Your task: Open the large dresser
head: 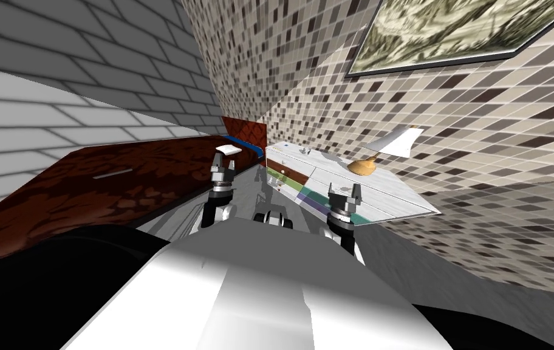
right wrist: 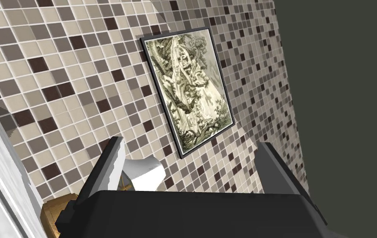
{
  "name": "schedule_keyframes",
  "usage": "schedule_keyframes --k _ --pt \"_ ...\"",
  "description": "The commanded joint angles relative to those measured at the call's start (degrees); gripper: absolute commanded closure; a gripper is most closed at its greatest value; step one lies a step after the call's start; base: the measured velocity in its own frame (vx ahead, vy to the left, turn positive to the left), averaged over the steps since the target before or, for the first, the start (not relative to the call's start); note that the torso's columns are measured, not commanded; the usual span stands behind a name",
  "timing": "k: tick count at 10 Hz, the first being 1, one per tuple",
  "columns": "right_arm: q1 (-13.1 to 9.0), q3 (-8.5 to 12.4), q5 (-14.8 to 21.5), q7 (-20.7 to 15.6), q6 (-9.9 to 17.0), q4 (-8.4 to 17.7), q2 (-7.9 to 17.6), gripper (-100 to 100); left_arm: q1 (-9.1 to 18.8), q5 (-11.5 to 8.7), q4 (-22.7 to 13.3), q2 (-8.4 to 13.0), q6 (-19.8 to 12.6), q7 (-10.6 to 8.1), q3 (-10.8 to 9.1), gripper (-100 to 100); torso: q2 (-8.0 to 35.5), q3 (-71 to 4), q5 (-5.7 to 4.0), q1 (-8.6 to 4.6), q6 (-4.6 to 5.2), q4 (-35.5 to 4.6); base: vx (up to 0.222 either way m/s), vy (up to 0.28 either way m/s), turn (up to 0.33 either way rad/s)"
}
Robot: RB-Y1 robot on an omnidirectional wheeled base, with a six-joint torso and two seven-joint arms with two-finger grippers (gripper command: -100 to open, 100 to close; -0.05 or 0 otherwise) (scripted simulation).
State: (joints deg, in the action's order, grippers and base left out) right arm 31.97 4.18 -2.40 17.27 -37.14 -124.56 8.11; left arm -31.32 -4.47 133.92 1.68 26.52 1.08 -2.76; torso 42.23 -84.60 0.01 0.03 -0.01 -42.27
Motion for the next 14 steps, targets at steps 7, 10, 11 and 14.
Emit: schedule_keyframes --k 7,10,11,14 --pt "0.8 0.5 -5.1 12.8 -1.1 2.2 2.7 -100 0.0 0.0 0.0 0.0 0.0 0.0 0.0 0 0.1 0.0 -0.01 -0.06 0.01 0.0 0.047 0.028 0.086" --pt "1.4 0.8 -8.5 18.2 -1.8 3.6 3.8 -100 0.0 0.0 0.0 0.0 0.0 0.0 0.0 0 0.0 0.0 0.01 0.02 0.03 0.0 0.057 0.032 0.128" --pt "1.4 0.8 -8.5 19.9 -1.8 3.6 3.8 -100 0.0 0.0 0.0 0.0 0.0 0.0 0.0 0 -0.1 0.0 0.01 0.03 -0.01 0.0 0.061 0.026 0.085" --pt "1.7 1.0 -10.4 24.5 -2.2 4.3 4.3 -100 0.0 0.0 0.0 0.0 0.0 0.0 0.0 0 0.1 0.1 -0.01 -0.03 -0.02 0.0 0.038 0.022 0.08"
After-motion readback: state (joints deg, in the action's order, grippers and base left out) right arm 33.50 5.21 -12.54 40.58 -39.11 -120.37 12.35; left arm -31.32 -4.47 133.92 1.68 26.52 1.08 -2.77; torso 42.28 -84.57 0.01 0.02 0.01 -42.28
